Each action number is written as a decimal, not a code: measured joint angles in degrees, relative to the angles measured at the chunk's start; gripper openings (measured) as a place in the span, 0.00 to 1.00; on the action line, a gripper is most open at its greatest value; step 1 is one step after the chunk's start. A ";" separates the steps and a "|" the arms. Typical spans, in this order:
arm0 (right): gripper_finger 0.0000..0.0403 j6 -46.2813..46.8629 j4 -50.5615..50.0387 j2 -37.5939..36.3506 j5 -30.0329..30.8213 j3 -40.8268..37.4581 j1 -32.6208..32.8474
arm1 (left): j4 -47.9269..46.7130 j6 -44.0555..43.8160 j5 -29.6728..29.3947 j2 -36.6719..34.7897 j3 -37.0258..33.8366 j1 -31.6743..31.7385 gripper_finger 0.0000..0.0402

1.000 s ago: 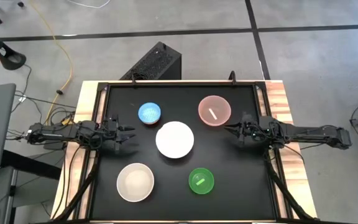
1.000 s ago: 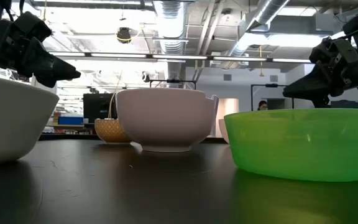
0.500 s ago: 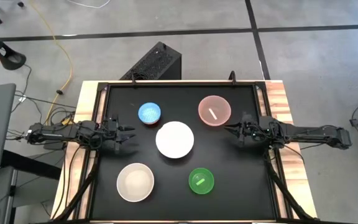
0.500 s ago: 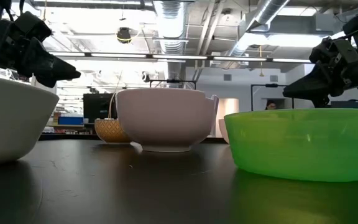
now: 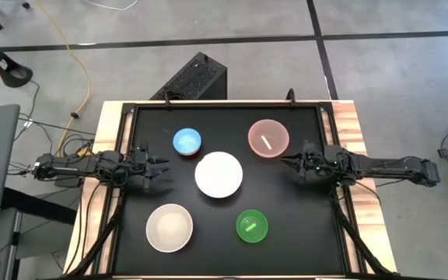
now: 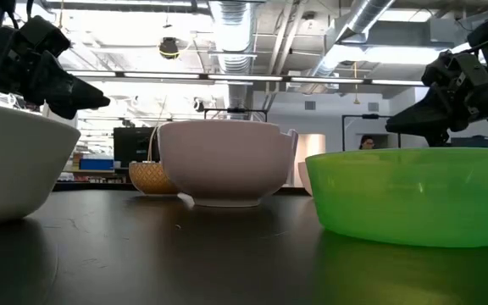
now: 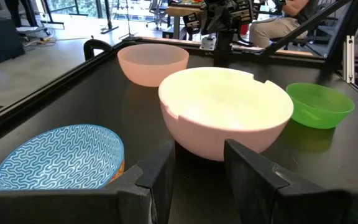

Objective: Nest bowls inside each other by size order

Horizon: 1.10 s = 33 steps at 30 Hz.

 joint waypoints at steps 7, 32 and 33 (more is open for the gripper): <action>0.20 -3.54 0.02 0.00 0.11 0.00 -0.37 | 0.00 0.00 -0.02 0.00 0.02 0.02 0.32; 0.20 -7.18 9.33 4.86 4.18 11.47 -4.34 | 6.61 -4.30 -17.78 -0.02 -0.13 0.07 0.32; 0.21 -6.57 5.40 6.09 6.64 13.49 -4.88 | 6.89 -4.32 -18.89 -0.02 -0.13 0.07 0.32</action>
